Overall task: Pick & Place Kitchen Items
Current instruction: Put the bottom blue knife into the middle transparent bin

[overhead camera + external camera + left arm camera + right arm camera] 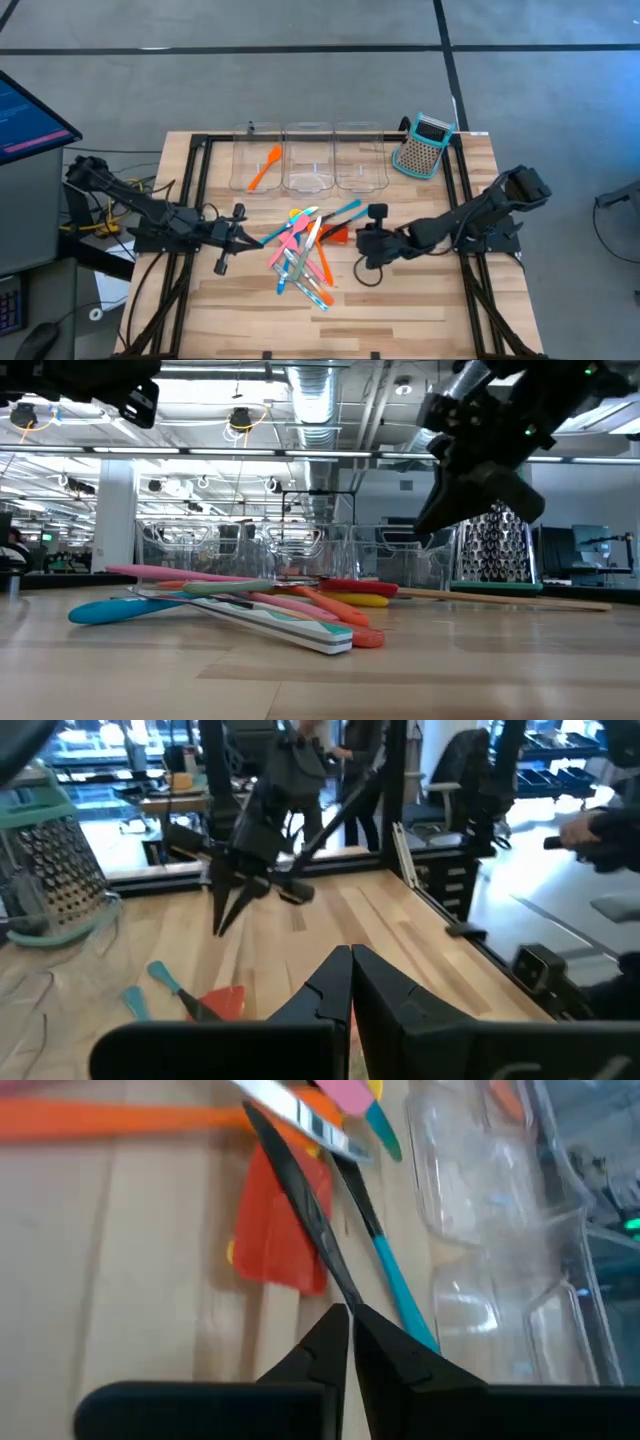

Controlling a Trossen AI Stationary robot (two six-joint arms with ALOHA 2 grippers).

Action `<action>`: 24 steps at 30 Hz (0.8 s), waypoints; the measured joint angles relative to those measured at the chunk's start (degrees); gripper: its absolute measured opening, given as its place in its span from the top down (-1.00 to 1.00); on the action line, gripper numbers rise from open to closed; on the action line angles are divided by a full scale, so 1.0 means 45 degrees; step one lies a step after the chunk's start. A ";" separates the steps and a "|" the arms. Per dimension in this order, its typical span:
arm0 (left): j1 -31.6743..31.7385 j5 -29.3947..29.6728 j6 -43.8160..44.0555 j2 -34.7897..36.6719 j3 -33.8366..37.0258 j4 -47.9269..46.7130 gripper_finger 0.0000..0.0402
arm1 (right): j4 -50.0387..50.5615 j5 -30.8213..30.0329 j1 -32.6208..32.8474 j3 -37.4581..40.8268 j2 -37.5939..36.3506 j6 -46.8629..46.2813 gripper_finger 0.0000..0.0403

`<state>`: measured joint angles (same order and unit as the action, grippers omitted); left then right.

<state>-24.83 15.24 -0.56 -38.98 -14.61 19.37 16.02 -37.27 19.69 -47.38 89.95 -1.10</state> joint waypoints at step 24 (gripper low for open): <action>0.0822 0.0322 0.0318 -0.4955 0.0010 0.4761 1.00 | 0.3301 0.2043 -0.2008 -0.1698 0.1118 0.0733 0.99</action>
<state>-21.13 16.69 0.87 -61.28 -14.57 40.80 30.87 -28.08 10.66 -55.02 94.98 2.20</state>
